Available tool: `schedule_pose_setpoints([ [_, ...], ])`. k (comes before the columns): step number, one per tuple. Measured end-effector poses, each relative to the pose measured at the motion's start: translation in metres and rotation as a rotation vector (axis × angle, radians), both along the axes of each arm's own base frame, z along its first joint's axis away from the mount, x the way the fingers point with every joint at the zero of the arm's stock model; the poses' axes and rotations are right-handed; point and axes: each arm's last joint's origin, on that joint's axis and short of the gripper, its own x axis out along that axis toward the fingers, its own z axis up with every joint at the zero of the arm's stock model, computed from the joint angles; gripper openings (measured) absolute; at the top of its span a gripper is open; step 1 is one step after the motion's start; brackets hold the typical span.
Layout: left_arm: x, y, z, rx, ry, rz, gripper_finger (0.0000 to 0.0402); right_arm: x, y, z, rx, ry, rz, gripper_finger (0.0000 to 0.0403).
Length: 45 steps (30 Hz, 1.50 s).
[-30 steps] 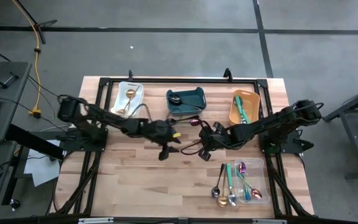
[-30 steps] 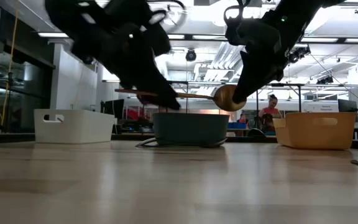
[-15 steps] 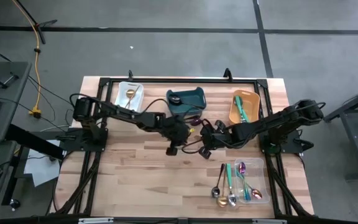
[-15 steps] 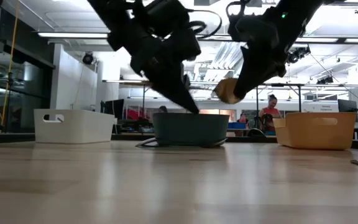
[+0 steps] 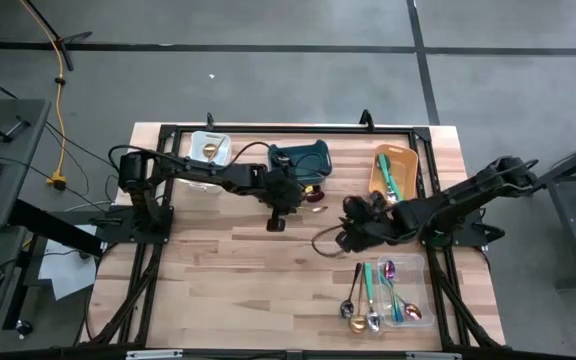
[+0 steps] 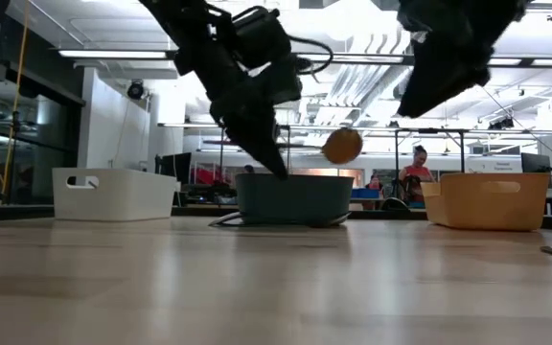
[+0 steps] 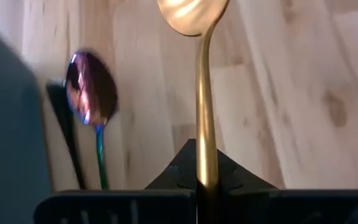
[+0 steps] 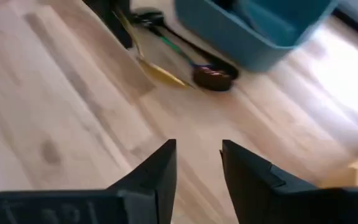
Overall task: Sort silverware by color (type)
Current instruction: Put the gold spoon into the white bin
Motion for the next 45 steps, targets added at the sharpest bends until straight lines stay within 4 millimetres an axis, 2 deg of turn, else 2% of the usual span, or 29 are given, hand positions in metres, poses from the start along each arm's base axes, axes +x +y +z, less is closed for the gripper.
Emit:
schedule_pose_setpoints([
  [8,-0.019,-0.011,-0.027,-0.043,0.027,0.014,0.0002,-0.019,0.011,-0.003,-0.140,0.009,-0.085,0.0123],
  [11,-0.029,-0.013,-0.027,-0.096,-0.004,0.012,0.0002,-0.026,0.016,-0.007,-0.207,-0.035,-0.110,0.0123],
  [16,-0.052,-0.018,-0.008,-0.148,-0.181,-0.001,0.0001,-0.049,0.011,-0.040,-0.231,-0.061,-0.179,0.0124],
  [20,-0.082,-0.018,0.022,-0.117,-0.348,0.050,0.0001,-0.055,0.004,-0.061,-0.170,-0.178,-0.192,0.0124],
  [22,-0.098,-0.017,0.035,-0.064,-0.410,0.138,0.0001,-0.053,0.002,-0.068,-0.143,-0.246,-0.158,0.0124],
  [25,-0.121,-0.014,0.053,0.047,-0.510,0.372,0.0000,-0.044,-0.006,-0.077,-0.092,-0.368,-0.139,0.0124],
  [28,-0.142,-0.009,0.061,0.119,-0.554,0.607,0.0000,-0.037,-0.018,-0.085,-0.009,-0.466,-0.137,0.0124],
  [34,-0.176,-0.006,0.052,0.259,-0.477,0.935,0.0000,-0.033,-0.034,-0.092,0.009,-0.517,-0.176,0.0124],
  [37,-0.188,-0.002,0.036,0.295,-0.442,1.046,0.0000,-0.032,-0.035,-0.095,0.013,-0.510,-0.193,0.0124],
  [42,-0.201,0.006,0.006,0.263,-0.390,1.190,0.0000,-0.031,-0.034,-0.097,0.007,-0.507,-0.190,0.0124],
  [45,-0.210,0.011,-0.005,0.267,-0.346,1.272,0.0000,-0.031,-0.034,-0.097,0.009,-0.511,-0.192,0.0124],
])
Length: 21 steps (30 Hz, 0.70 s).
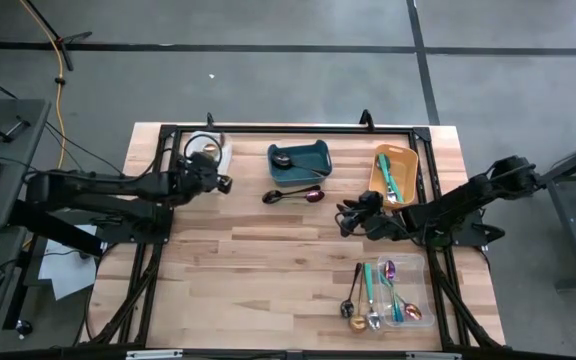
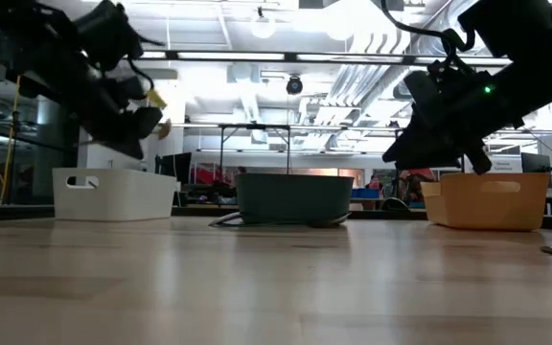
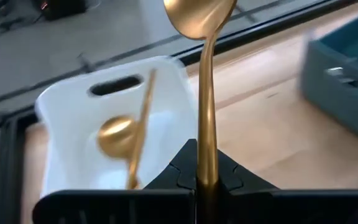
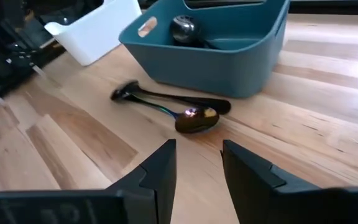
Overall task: Sort silverware by color (type)
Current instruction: Put the gold spoon into the white bin
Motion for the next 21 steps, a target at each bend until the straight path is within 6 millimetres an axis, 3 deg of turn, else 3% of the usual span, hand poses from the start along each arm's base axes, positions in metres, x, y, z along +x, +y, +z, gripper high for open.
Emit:
schedule_pose_setpoints([
  [7,-0.008,0.011,-0.007,-0.082,0.020,0.037,0.0000,0.001,0.000,0.001,0.003,-0.016,0.001,0.0124],
  [21,-0.012,0.035,-0.002,-0.040,0.045,0.031,0.0000,0.005,0.001,0.008,-0.049,-0.055,0.012,0.0124],
])
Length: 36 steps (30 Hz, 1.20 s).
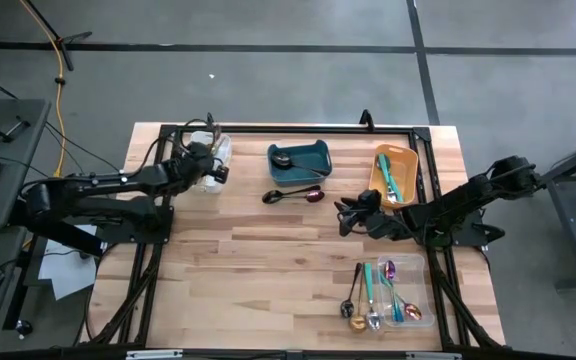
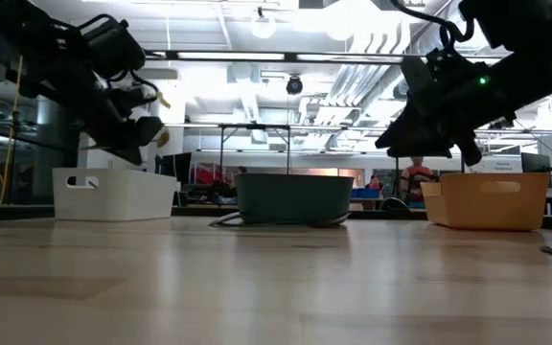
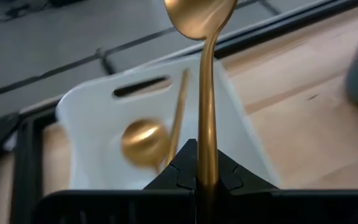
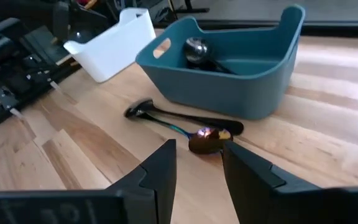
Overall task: Sort silverware by color (type)
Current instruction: Put the gold spoon into the white bin
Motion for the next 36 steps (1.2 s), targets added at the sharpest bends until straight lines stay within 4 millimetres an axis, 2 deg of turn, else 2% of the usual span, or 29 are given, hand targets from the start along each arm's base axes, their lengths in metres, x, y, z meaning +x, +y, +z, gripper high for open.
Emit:
schedule_pose_setpoints([
  [5,0.006,0.006,0.001,0.051,0.015,-0.017,0.0000,0.003,-0.005,0.003,-0.022,-0.008,-0.001,0.0124],
  [13,0.013,0.011,-0.015,0.054,0.108,0.019,0.0000,0.004,-0.010,0.002,-0.020,0.011,0.018,0.0124],
  [18,0.013,0.011,-0.025,0.017,0.162,0.020,0.0000,0.004,-0.010,0.002,-0.016,0.013,0.027,0.0124],
  [26,0.012,0.009,-0.028,-0.036,0.160,0.008,0.0002,0.004,-0.010,0.002,-0.017,0.013,0.026,0.0124],
  [30,0.010,0.008,-0.029,-0.047,0.175,0.007,0.0021,0.004,-0.010,0.002,-0.017,0.012,0.026,0.0124],
  [36,0.013,0.009,-0.025,-0.066,0.164,-0.013,0.0075,0.004,-0.010,0.002,-0.017,0.012,0.026,0.0124],
])
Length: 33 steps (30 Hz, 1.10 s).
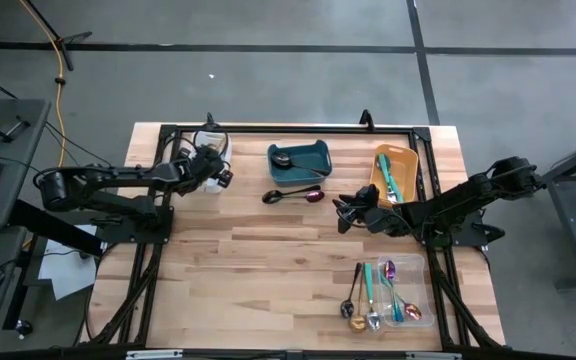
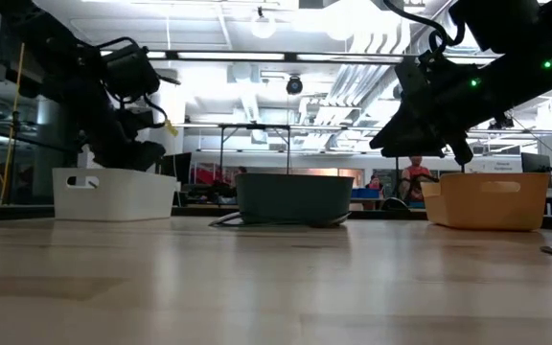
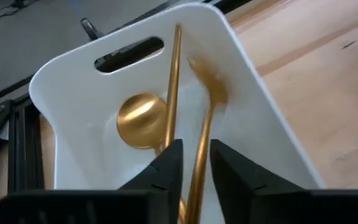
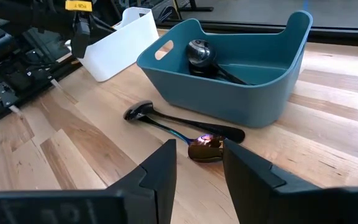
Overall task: Sort silverware by color (type)
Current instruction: Put the gold spoon into the white bin, then put the black spoon into the blue bin
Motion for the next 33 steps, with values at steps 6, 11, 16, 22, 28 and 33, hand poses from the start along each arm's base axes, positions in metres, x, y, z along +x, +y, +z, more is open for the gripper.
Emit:
schedule_pose_setpoints([
  [6,0.005,0.002,0.022,-0.001,-0.002,-0.018,0.0127,0.000,0.000,0.000,0.000,0.000,0.000,0.0124],
  [11,0.006,0.000,0.045,-0.048,-0.079,-0.074,0.0152,0.000,0.000,0.000,0.001,0.000,0.002,0.0124],
  [16,0.017,-0.015,0.057,-0.181,-0.293,-0.257,0.0156,0.000,0.000,0.000,0.004,0.000,0.007,0.0124],
  [22,0.045,-0.057,0.048,-0.288,-0.301,-0.525,0.0157,0.000,0.000,0.000,0.004,0.000,0.005,0.0124],
  [28,0.078,-0.089,0.029,-0.164,-0.235,-0.765,0.0157,0.001,-0.003,0.000,0.016,0.001,0.009,0.0124],
  [33,0.102,-0.096,0.005,-0.013,-0.143,-0.897,0.0157,0.001,-0.003,0.000,0.023,0.003,0.022,0.0124],
])
